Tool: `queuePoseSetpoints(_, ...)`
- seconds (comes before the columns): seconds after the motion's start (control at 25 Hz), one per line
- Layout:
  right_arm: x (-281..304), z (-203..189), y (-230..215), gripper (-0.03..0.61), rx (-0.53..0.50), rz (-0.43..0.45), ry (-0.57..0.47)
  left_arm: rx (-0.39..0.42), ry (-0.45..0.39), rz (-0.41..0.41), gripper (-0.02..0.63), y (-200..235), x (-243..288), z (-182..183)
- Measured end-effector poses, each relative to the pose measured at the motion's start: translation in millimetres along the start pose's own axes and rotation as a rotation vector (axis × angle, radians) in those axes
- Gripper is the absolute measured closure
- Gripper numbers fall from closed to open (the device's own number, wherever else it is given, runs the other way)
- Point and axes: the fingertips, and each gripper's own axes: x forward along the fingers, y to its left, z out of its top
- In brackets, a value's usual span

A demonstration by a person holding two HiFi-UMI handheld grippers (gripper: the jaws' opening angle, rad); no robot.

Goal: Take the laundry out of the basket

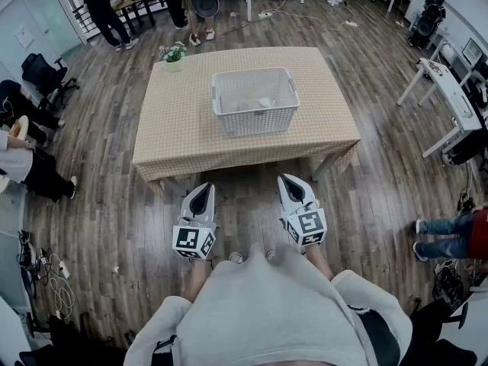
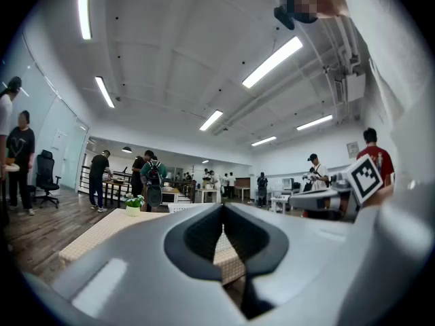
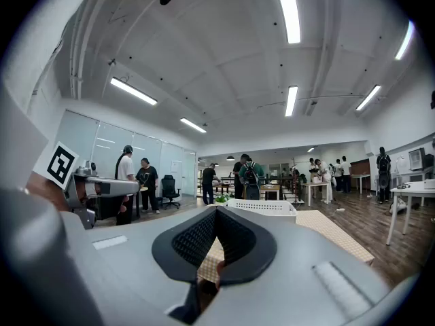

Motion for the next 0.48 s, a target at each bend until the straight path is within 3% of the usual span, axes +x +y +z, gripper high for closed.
queuePoseSetpoints(0.48, -5.8, -9.2, 9.1, 0.581, -0.012, 0.003, 0.028, -0.019, 0.004, -0.043, 0.603, -13.1, -2.4, -6.2)
